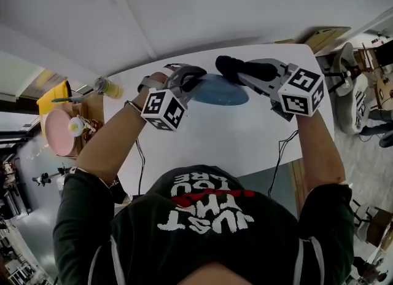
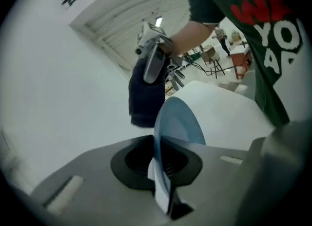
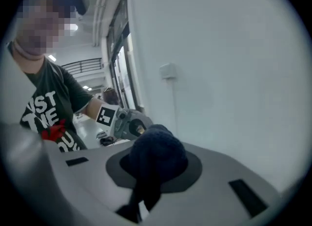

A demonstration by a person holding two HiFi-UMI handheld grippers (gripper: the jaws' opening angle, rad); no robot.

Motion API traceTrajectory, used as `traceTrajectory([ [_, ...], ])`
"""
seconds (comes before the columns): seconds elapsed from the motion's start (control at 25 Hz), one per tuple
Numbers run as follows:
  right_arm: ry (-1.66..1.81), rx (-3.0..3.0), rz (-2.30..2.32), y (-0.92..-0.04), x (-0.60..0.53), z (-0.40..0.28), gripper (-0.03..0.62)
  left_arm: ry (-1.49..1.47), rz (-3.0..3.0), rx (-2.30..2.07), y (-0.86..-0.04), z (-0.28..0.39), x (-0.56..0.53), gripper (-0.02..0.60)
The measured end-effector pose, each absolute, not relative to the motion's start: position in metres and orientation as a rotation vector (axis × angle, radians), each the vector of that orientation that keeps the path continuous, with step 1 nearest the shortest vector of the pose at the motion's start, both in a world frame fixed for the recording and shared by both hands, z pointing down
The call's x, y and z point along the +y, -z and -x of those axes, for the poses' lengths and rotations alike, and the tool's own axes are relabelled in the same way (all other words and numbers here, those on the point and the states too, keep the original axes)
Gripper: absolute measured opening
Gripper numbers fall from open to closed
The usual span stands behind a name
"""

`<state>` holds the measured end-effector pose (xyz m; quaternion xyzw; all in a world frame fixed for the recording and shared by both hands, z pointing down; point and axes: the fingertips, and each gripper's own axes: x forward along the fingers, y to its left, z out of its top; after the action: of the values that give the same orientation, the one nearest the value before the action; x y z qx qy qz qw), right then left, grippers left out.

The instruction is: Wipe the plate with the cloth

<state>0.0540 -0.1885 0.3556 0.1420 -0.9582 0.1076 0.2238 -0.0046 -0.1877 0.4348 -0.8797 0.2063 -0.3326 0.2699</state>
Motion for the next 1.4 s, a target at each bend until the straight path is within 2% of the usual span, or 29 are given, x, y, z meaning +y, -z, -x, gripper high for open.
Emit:
traceTrajectory([
  [0.16,-0.242,-2.545,-0.1,-0.356,-0.167,0.008,0.052,0.904,2.236,0.567,-0.408,0.011,-0.172,0.021],
  [0.4,-0.361,-2.505,0.079,-0.347,-0.149,0.025,0.052,0.885,2.129,0.626,-0.384,0.029,-0.162,0.021],
  [0.68,-0.414,-2.49,0.1,-0.34,-0.151,0.009,0.052,0.835,2.186,0.701,-0.367,0.041,-0.163,0.023],
  [1.0,-0.605,-2.549,0.044,-0.337,-0.166,-0.034,0.052,0.683,2.539,0.89,-0.356,0.06,-0.177,0.028],
  [1.4,-0.846,-2.704,-0.01,-0.325,-0.174,-0.078,0.052,0.256,3.153,1.213,-0.357,0.089,-0.195,0.032],
])
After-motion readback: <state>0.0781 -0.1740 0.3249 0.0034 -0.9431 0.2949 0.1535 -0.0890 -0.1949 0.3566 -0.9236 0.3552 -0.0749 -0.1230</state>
